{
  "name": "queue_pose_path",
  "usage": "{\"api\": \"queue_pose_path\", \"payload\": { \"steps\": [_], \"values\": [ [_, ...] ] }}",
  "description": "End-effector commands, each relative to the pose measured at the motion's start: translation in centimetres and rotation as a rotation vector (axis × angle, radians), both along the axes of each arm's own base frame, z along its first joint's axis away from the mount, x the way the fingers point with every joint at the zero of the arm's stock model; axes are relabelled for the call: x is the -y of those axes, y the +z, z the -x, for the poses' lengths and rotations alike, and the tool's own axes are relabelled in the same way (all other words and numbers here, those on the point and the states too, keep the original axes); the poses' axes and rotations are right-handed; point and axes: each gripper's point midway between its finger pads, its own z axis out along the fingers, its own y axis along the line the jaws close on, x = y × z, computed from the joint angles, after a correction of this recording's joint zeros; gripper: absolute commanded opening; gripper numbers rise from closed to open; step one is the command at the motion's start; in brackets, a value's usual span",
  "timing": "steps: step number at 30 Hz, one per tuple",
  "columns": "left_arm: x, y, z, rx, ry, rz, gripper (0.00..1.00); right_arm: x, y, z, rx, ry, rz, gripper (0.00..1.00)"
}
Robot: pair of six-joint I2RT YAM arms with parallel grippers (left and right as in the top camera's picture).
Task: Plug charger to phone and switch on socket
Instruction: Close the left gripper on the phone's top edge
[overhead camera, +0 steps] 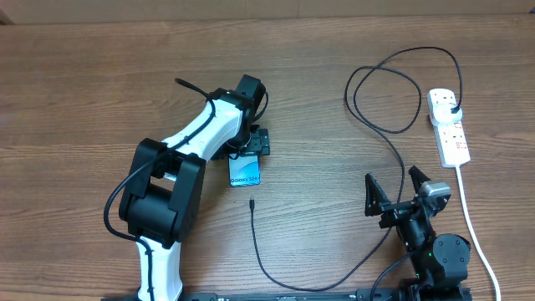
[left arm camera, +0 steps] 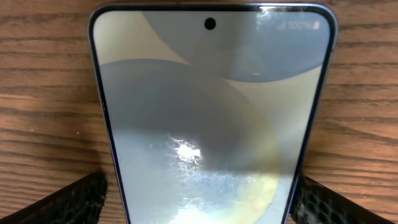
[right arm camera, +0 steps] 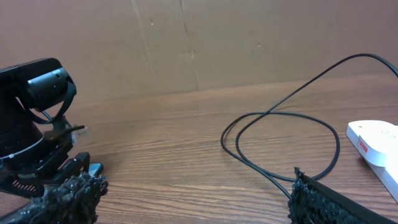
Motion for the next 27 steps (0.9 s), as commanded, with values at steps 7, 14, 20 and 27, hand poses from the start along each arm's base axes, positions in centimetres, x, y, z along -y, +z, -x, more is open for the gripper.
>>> {"api": "queue_pose_path", "payload": {
  "steps": [7,14,20,27],
  "values": [
    [0.79,-6.46,5.78,-0.256,0.01,0.058,1.0,-0.01,0.18,0.04,0.009,0.0,-0.006,1.0],
    [0.79,-6.46,5.78,-0.256,0.01,0.058,1.0,-0.01,0.18,0.04,0.009,0.0,-0.006,1.0],
    [0.98,-6.46,5.87,-0.256,0.003,0.057,0.95,-0.01,0.18,0.04,0.009,0.0,-0.006,1.0],
    [1.11,-6.49,5.86,-0.252,-0.002,0.055,0.94,-0.01,0.18,0.04,0.009,0.0,-0.006,1.0]
  ]
}}
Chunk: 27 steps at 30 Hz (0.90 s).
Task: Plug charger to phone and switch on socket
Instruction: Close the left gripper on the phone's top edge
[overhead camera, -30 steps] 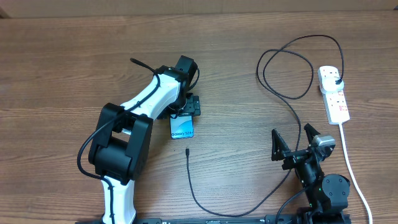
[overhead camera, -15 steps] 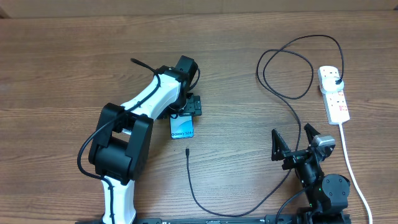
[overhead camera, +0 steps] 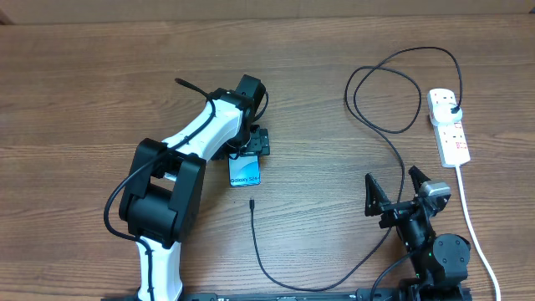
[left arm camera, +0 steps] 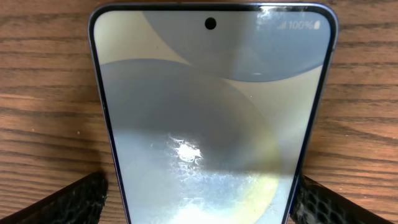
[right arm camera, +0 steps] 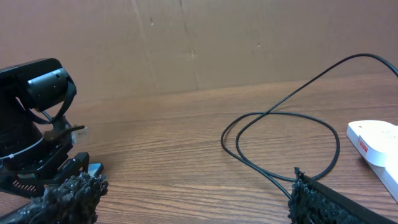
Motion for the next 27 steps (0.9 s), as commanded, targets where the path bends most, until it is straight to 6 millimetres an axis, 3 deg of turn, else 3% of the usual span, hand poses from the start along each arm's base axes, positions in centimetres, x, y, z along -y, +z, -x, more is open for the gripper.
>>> {"api": "queue_pose_path", "payload": {
  "steps": [1,7,16,20,27],
  "values": [
    [1.18,-6.49,5.84,-0.252,-0.001,0.06,0.93,-0.01,0.19,0.04,0.01,0.0,-0.006,1.0],
    [1.25,-6.52,5.67,-0.245,-0.001,0.063,0.83,-0.01,0.19,0.04,0.01,0.0,-0.006,1.0],
    [1.33,-6.53,5.61,-0.242,-0.001,0.067,0.79,-0.01,0.19,0.04,0.01,0.0,-0.006,1.0],
    [1.35,-6.53,5.59,-0.242,-0.002,0.067,0.69,-0.01,0.19,0.04,0.01,0.0,-0.006,1.0],
    [1.36,-6.54,5.55,-0.24,-0.002,0.069,0.68,-0.01,0.18,0.04,0.009,0.0,-0.006,1.0]
  ]
}}
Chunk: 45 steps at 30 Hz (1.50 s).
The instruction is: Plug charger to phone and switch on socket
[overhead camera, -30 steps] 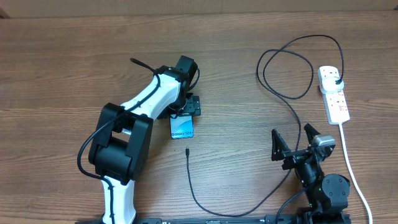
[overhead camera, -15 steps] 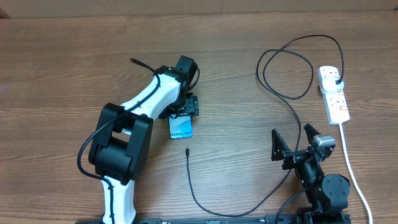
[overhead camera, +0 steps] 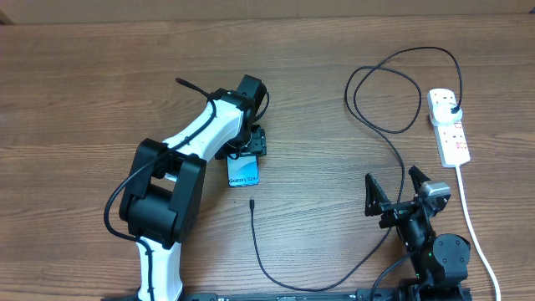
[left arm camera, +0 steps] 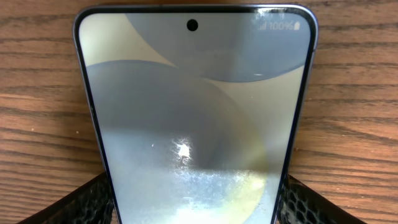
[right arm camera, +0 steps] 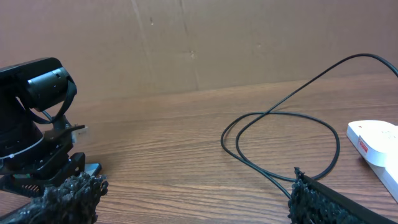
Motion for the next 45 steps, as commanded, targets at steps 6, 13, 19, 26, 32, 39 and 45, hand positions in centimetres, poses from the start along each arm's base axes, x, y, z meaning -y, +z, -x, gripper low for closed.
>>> {"api": "queue_pose_path", "payload": {
  "steps": [6,13,19,26,32,39,45],
  "values": [
    [1.5,-5.9,5.3,-0.231,-0.005,0.086,0.63,0.0,0.2,0.0,0.01,0.0,-0.006,1.0],
    [2.0,-3.4,4.1,-0.162,-0.02,0.118,0.62,0.0,0.2,0.0,0.01,0.0,-0.006,1.0],
    [2.2,-1.1,3.6,-0.117,-0.027,0.139,0.63,0.0,0.2,0.0,0.009,0.0,-0.006,1.0],
    [2.1,-0.7,3.9,-0.125,-0.033,0.135,0.64,0.0,0.2,0.0,0.01,0.0,-0.006,1.0],
    [1.8,-0.6,4.7,-0.156,-0.032,0.126,0.67,0.0,0.2,0.0,0.01,0.0,-0.006,1.0],
    [1.7,-0.6,4.9,-0.165,-0.037,0.122,0.67,0.0,0.2,0.0,0.01,0.0,-0.006,1.0],
    [1.7,-0.7,4.3,-0.138,-0.039,0.119,0.69,0.0,0.2,0.0,0.009,0.0,-0.006,1.0]
  ]
}}
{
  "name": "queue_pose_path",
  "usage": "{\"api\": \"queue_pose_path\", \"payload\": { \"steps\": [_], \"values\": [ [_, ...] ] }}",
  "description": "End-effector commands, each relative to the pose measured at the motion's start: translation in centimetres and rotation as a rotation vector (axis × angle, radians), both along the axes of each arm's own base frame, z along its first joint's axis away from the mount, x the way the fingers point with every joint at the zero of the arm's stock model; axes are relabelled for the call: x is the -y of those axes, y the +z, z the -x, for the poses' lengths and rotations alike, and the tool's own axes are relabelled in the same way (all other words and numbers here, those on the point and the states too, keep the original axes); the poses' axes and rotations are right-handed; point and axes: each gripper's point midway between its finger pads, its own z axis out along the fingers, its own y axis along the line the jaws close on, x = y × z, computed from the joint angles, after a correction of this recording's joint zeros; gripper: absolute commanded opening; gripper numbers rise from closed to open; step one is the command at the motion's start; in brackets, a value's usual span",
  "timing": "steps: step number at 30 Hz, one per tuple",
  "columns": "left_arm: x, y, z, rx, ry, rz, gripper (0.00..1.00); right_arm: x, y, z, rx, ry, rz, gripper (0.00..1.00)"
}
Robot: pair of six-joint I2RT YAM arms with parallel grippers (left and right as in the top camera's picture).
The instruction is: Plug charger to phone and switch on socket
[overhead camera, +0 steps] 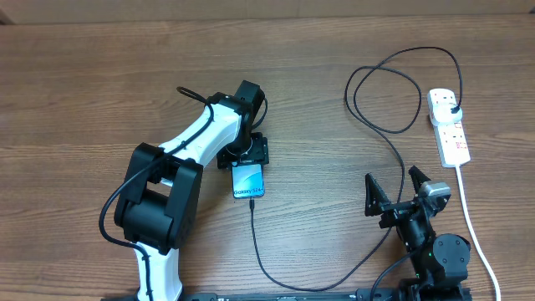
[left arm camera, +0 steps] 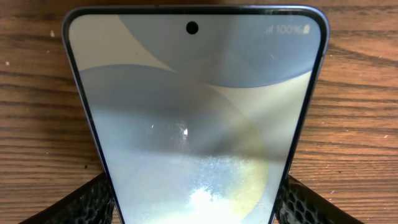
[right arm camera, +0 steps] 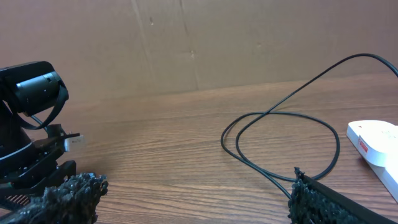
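Observation:
A phone (overhead camera: 247, 181) with a lit screen lies face up on the wooden table, and it fills the left wrist view (left arm camera: 193, 112). My left gripper (overhead camera: 245, 165) is shut on its far end, the black fingers (left arm camera: 93, 202) pressing both long sides. The phone's near end meets the tip of the black charger plug (overhead camera: 252, 201). The cable (overhead camera: 393, 142) loops away to a white power strip (overhead camera: 447, 125) at the right. My right gripper (overhead camera: 393, 199) stands open near the front right edge, holding nothing.
The table (overhead camera: 84, 100) is bare wood. The cable runs from the plug toward the front edge, past my right arm's base (overhead camera: 435, 251), then loops back at the far right (right arm camera: 280, 130). A white lead (overhead camera: 472, 226) goes from the strip toward the front.
My left gripper has moved the phone a little toward the near side and right. Its near end now reaches the plug tip, where there was a gap. The right arm has not moved.
At first my left gripper's fingers stood a little apart from the phone's sides, with the phone short of the plug. Then the fingers were against both sides. Now the held phone sits closer to me, its end at the plug. The right gripper stayed open and still.

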Motion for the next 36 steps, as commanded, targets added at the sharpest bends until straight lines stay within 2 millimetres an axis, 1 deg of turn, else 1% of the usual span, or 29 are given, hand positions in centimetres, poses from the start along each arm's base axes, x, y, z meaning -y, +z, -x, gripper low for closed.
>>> {"api": "queue_pose_path", "payload": {
  "steps": [1,16,36],
  "values": [
    [0.5,-1.72,1.47,-0.054,-0.025,0.018,0.69,-0.01,0.19,0.04,0.01,0.0,-0.006,1.0],
    [0.53,-1.72,1.39,-0.05,-0.025,0.02,0.71,-0.01,0.19,0.04,0.01,0.0,-0.006,1.0],
    [0.57,-1.73,1.26,-0.045,-0.025,0.021,0.72,-0.01,0.19,0.04,0.01,0.0,-0.006,1.0]
  ]
}}
